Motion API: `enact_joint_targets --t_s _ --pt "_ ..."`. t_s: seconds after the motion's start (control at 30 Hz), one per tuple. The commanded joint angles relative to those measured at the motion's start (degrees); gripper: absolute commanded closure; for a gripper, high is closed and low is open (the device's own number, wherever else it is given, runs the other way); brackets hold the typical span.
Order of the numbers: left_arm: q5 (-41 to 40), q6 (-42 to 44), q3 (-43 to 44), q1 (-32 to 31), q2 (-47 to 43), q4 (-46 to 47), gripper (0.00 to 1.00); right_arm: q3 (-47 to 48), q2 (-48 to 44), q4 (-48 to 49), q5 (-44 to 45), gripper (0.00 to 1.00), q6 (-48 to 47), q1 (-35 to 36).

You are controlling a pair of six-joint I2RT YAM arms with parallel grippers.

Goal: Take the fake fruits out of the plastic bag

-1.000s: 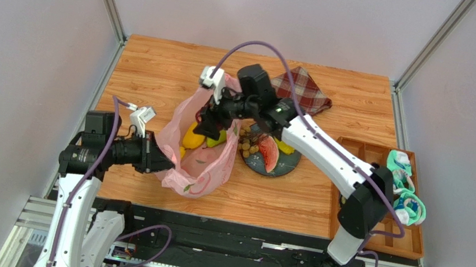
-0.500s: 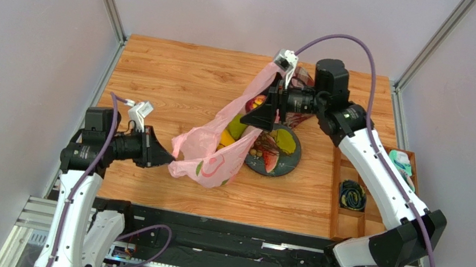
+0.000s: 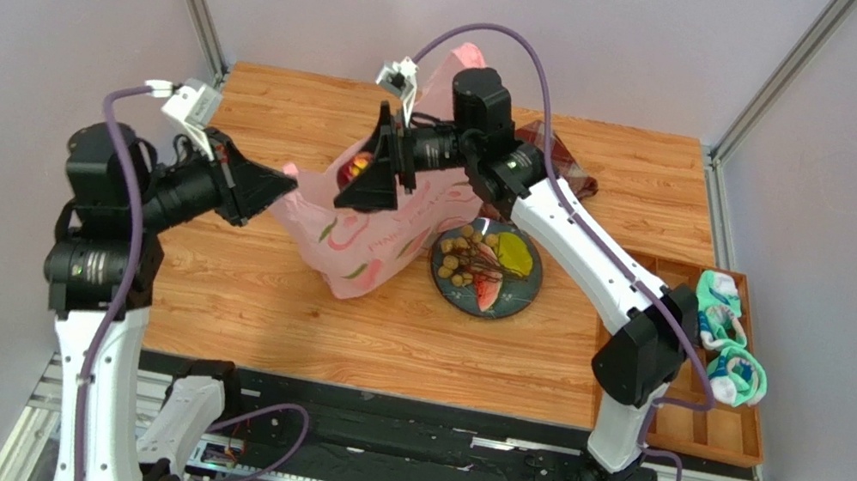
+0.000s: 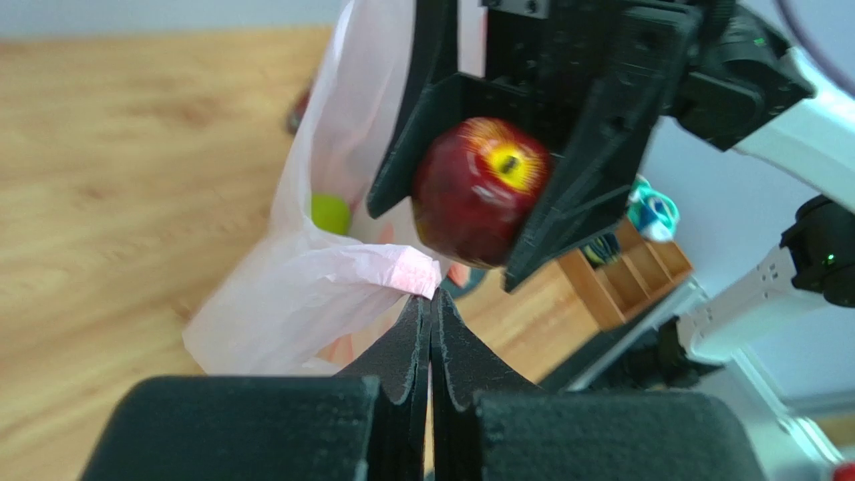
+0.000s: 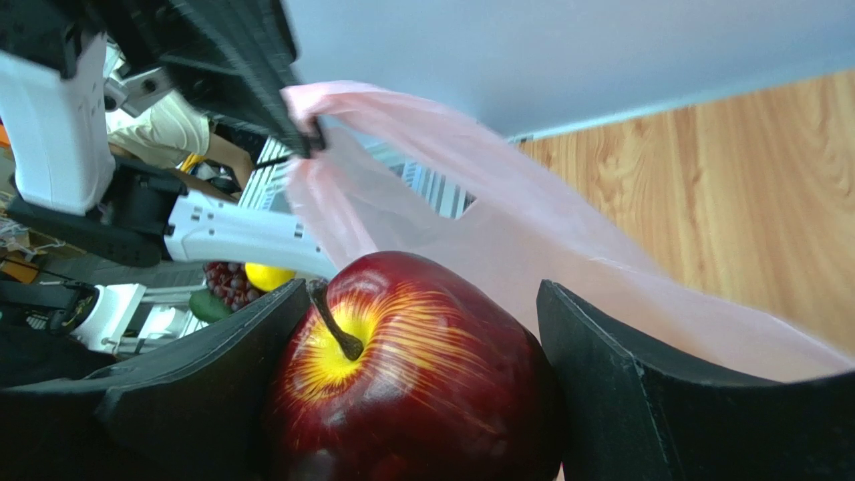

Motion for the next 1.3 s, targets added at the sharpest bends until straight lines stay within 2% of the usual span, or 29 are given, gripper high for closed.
enact_joint_targets --t_s 0.0,0.17,0.23,0.4,0.57,0.7,0.77,0.8,0.87,0.93,0.97,1.0,1.03,1.07,1.13,1.17,1.27 --pt "-8.93 -1.38 5.27 0.59 -3.63 1.98 1.0 11.01 3.73 7.16 -2.43 0.56 6.12 1.6" --pt "-16.74 0.55 5.3 0.94 -4.16 -2.93 1.0 11.19 3.39 12.08 -4.19 0.54 10.43 5.2" --pt "-21.56 0.11 2.31 1.11 -4.78 -5.13 1.0 10.93 2.6 13.05 -5.25 0.53 10.69 6.34" --pt "-21.59 -1.98 -9.18 1.55 -5.04 -4.97 1.0 7.68 -0.73 12.97 -5.25 0.55 10.26 6.35" --pt "-20.19 -4.63 -17.72 1.64 -5.74 -2.25 1.0 5.05 -7.33 6.91 1.59 0.58 3.67 0.82" --pt "-18.69 -4.64 -19.32 1.64 -5.22 -0.75 1.0 5.04 -12.69 0.24 7.74 0.58 -1.43 -7.52" --pt "-19.04 -4.37 -19.76 1.64 -5.04 -0.48 1.0 4.6 -15.14 -4.23 9.77 0.58 -6.94 -13.15" --pt "-19.22 -4.11 -20.02 1.64 -4.96 -0.22 1.0 3.12 -16.12 -10.7 13.69 0.58 -10.97 -14.82" --pt "-19.57 -3.84 -20.9 1.64 -4.78 0.31 1.0 -2.05 -21.1 -14.61 16.62 0.59 -24.41 -19.65" --pt "-19.75 -3.93 -21.69 1.64 -5.04 1.18 1.0 -13.99 -25.16 -19.71 23.99 0.57 -34.69 -22.64" --pt "-19.57 -4.02 -22.3 1.73 -5.13 1.19 1.0 -18.99 -26.92 -21.12 25.49 0.58 -46.32 -23.53" --pt "-19.14 -4.11 -22.57 1.73 -5.3 1.45 1.0 -23.48 -31.03 -22.53 28.21 0.58 -51.39 -24.23" --pt "-18.96 -4.02 -22.83 1.64 -5.39 1.45 1.0 -33.18 -32.89 -22.37 30.24 0.58 -56.84 -25.11" --pt "-18.87 -4.02 -23.01 1.64 -5.48 1.28 1.0 -37.54 -34.83 -21.93 31.91 0.57 -64.99 -25.29" --pt "-18.87 -3.75 -23.1 1.64 -5.57 1.01 1.0 -47.89 -38.96 -20.0 34.38 0.57 -71.46 -26.25" --pt "-18.95 -3.58 -23.01 1.73 -5.57 0.92 1.0 -50.05 -39.76 -19.56 34.39 0.57 -74.96 -26.69" --pt "-19.31 -2.96 -22.84 1.73 -5.75 0.31 1.0 -55.67 -41.09 -17.97 34.3 0.57 -77.46 -26.87"
